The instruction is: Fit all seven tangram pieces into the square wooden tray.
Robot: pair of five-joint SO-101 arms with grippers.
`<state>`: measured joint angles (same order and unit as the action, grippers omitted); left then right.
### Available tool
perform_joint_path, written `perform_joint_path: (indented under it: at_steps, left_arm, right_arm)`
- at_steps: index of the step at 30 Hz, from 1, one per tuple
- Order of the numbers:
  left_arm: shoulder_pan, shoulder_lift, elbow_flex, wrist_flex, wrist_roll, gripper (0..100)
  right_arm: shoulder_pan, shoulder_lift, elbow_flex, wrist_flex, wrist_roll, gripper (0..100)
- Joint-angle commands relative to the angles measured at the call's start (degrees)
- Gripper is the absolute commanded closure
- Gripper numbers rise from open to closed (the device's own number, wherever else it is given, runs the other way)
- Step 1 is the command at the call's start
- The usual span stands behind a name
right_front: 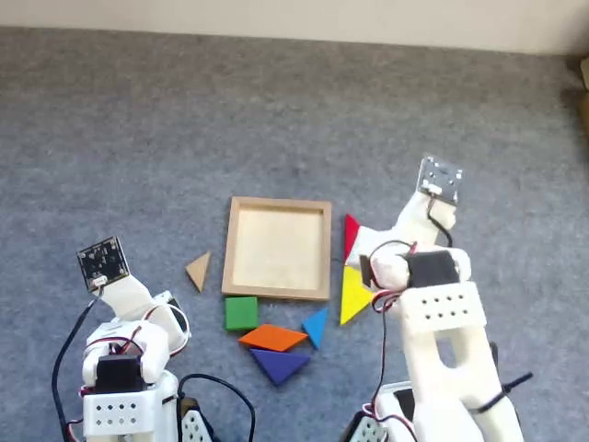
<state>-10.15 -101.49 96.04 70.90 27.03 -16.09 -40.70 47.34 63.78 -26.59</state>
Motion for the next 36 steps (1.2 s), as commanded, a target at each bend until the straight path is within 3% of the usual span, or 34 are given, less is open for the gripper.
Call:
perform_joint_path:
  at_steps: [1, 13, 22, 32, 36]
  left_arm:
    - [1.19, 0.40, 1.27, 0.26, -0.35, 96]
    - [1.19, 0.40, 1.27, 0.26, -0.35, 96]
    - [1.19, 0.40, 1.27, 0.26, -0.35, 96]
    - [1.19, 0.40, 1.27, 0.26, -0.35, 96]
    - [1.19, 0.40, 1.27, 0.26, -0.35, 96]
  right_arm:
    - [-0.75, 3.56, -0.66, -1.71, -4.57, 71.0]
    - [-8.22, 19.47, -1.63, -9.27, -12.84, 71.0]
    - [-5.67, 28.35, -1.54, -9.98, -12.13, 71.0]
    - [2.77, 33.45, -1.27, -9.27, 3.87, 71.0]
    - [5.23, 33.36, -1.71, -3.56, 13.54, 71.0]
